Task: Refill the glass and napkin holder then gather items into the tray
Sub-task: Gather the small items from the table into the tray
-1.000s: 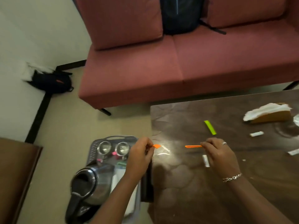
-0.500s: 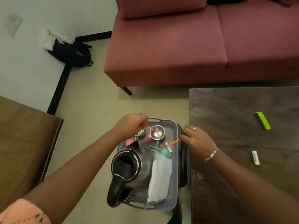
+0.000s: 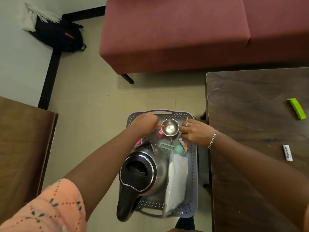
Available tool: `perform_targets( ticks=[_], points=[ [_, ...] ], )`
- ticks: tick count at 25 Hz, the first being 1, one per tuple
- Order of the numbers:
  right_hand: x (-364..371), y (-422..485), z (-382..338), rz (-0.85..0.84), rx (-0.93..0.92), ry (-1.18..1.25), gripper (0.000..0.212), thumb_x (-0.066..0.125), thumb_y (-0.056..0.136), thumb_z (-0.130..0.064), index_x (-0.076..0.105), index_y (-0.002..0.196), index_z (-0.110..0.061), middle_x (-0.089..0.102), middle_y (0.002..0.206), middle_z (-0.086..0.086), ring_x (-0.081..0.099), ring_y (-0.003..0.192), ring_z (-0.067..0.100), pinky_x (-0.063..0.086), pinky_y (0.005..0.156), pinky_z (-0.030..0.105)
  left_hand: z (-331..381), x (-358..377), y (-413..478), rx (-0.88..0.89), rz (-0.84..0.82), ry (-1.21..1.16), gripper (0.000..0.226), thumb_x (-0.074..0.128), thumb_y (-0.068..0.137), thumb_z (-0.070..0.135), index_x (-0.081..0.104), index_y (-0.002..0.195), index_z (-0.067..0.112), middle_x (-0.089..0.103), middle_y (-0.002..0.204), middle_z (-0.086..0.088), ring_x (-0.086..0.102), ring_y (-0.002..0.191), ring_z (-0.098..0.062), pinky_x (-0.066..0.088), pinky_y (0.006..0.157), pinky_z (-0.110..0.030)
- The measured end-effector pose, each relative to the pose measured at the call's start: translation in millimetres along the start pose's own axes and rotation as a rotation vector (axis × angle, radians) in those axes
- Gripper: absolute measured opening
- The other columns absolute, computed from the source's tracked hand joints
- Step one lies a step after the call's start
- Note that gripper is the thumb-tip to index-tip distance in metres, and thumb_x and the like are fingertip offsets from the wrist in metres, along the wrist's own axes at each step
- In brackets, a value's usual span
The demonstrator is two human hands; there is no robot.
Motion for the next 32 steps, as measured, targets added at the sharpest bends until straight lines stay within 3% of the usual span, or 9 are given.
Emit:
perform_targets(
  ticks=[6,13,16,22,24,27,32],
  points=[
    [13,5,-1,-0.106,0.009,0.025,0.022,0.080,0.048,-0.003,0.061,0.051,-0.013,0.057,0.062,0.003,0.058,0.058,0.023,0.052,0.054,0.028,-16,11,12,-0.195,0.066,-0.242,0.008,0.065,0.074,0.004,0.063,0.080,-0.001,0.067,0.086,-0.020,0.063,0.085,-0.036,0.049,0.071,-0.039],
    [23,7,-1,-0.163,0.035,0.031,0.023,0.083,0.048,-0.009,0.060,0.047,-0.014,0.058,0.059,0.001,0.057,0.056,0.021,0.049,0.050,0.026,-14,12,26,-0.228,0.091,-0.247,0.011,0.057,0.077,0.000,0.056,0.067,0.003,0.061,0.073,-0.017,0.058,0.071,-0.033,0.042,0.058,-0.034],
    [23,6,-2,-0.138,0.055,0.032,0.022,0.083,0.047,-0.010,0.062,0.048,-0.015,0.059,0.059,0.000,0.057,0.054,0.019,0.048,0.050,0.025,-15,11,23,-0.234,0.116,-0.268,0.009,0.057,0.078,0.003,0.062,0.072,-0.001,0.065,0.077,-0.020,0.059,0.074,-0.035,0.040,0.058,-0.033],
    [7,-8,0,0.079,0.114,0.065,0.018,0.076,0.055,0.001,0.062,0.059,-0.009,0.060,0.064,0.005,0.057,0.057,0.023,0.050,0.050,0.028,-11,-18,-8,-0.286,0.269,-0.313,0.008,0.058,0.083,0.017,0.065,0.081,0.013,0.070,0.088,-0.010,0.062,0.084,-0.031,0.047,0.066,-0.034],
    [-2,-23,-2,0.181,0.186,0.076,0.009,0.063,0.066,0.000,0.064,0.064,-0.009,0.062,0.067,0.006,0.059,0.061,0.024,0.052,0.055,0.029,4,-37,-27,-0.278,0.369,-0.397,0.011,0.062,0.083,0.023,0.065,0.081,0.013,0.068,0.081,-0.007,0.061,0.080,-0.027,0.048,0.066,-0.034],
    [-24,-58,-8,0.324,0.351,0.142,0.023,0.044,0.074,-0.006,0.067,0.074,-0.007,0.065,0.075,0.008,0.061,0.068,0.026,0.053,0.061,0.032,35,-61,-59,-0.283,0.574,-0.606,0.011,0.065,0.082,0.023,0.064,0.077,0.013,0.063,0.069,0.000,0.060,0.071,-0.021,0.048,0.065,-0.035],
    [-46,-139,-16,0.438,0.543,0.163,0.010,0.063,0.070,-0.002,0.062,0.079,-0.007,0.063,0.080,0.009,0.057,0.072,0.027,0.049,0.064,0.034,111,-48,-79,-0.226,0.647,-0.746,0.007,0.063,0.082,0.017,0.061,0.077,0.015,0.062,0.067,0.001,0.061,0.068,-0.023,0.053,0.066,-0.041]
  ],
)
Point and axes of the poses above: each hand's wrist, its own y-axis towards the middle knuckle, its own x-axis out of the palm, z = x × y, the point moved 4 cm from there along y, towards the middle knuckle
